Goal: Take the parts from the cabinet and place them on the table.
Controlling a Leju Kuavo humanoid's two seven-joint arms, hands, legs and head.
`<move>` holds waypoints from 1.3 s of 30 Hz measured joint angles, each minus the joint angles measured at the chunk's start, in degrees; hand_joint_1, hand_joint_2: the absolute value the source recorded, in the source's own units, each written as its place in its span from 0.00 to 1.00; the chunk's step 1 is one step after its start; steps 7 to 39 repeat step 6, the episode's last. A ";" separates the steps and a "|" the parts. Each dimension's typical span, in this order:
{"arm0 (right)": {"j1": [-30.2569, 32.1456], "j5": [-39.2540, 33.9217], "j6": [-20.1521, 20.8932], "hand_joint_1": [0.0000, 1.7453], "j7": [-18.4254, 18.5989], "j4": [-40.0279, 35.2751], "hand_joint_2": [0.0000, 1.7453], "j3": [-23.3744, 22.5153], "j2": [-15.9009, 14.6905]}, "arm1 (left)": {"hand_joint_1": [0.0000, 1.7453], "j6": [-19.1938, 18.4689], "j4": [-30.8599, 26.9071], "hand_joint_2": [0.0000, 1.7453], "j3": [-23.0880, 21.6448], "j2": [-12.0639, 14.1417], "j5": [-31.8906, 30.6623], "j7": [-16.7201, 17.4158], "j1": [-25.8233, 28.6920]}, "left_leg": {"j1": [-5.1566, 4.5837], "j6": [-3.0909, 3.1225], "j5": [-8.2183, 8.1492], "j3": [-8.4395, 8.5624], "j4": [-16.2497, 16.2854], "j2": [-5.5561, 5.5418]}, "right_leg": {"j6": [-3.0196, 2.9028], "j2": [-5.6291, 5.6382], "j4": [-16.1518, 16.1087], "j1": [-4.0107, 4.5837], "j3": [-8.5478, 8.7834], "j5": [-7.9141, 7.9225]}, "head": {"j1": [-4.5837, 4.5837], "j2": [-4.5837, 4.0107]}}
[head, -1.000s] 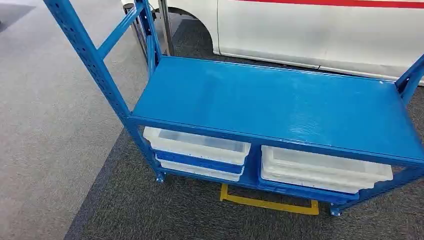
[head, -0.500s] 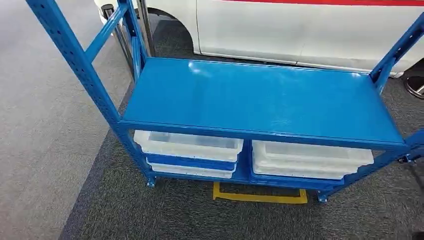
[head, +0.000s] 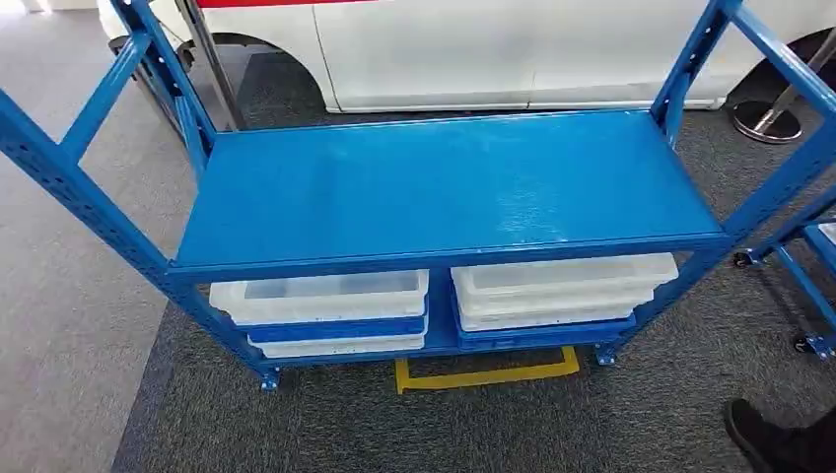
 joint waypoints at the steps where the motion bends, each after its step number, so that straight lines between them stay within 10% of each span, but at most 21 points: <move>1: -0.01 0.00 0.00 0.00 0.02 0.00 0.00 0.00 0.00 | 0.00 0.02 0.00 0.00 0.00 0.02 0.00 0.00 -0.02 | 0.01 0.16 2.88 1.90 -4.47 -0.35 | 0.03 0.81 0.02 -0.01 0.14 -0.02 | 0.00 0.00; 2: -0.04 0.00 0.02 0.00 0.02 0.00 0.00 -0.02 0.00 | 0.00 0.00 0.00 0.00 0.00 0.04 -0.02 0.00 -0.02 | 0.07 0.37 5.71 4.17 -9.78 -1.50 | 0.10 1.60 0.03 -0.02 0.28 -0.06 | 0.00 0.00; 3: -0.05 0.00 0.09 0.00 0.02 0.00 0.00 -0.02 0.04 | 0.00 0.00 0.00 0.00 0.00 0.13 -0.15 0.00 0.10 | 0.25 0.75 6.52 5.82 -13.80 -5.49 | 0.29 2.21 0.04 -0.19 0.14 -0.06 | 0.02 0.00; 4: -0.31 0.20 0.18 0.00 0.02 -0.02 0.00 -0.04 0.11 | 0.00 0.00 0.00 0.00 -0.02 0.22 -0.15 0.00 0.20 | 0.43 0.88 6.26 5.93 -15.07 -6.84 | 0.69 2.60 0.50 0.18 -0.14 -0.06 | 0.02 0.00; 6: -0.10 1.02 0.24 0.00 0.02 -0.02 0.00 -0.02 0.13 | 0.00 -0.07 0.00 0.00 -0.02 0.22 -0.22 0.00 -0.07 | 0.03 1.21 6.14 5.83 -14.79 -6.02 | 1.63 3.88 0.13 -0.41 -0.61 0.24 | 0.00 0.00; 39: -0.10 1.02 0.24 0.00 0.02 -0.02 0.00 -0.02 0.13 | 0.00 -0.07 0.00 0.00 -0.02 0.22 -0.22 0.00 -0.07 | 0.03 1.21 6.14 5.83 -14.79 -6.02 | 1.63 3.88 0.13 -0.41 -0.61 0.24 | 0.00 0.00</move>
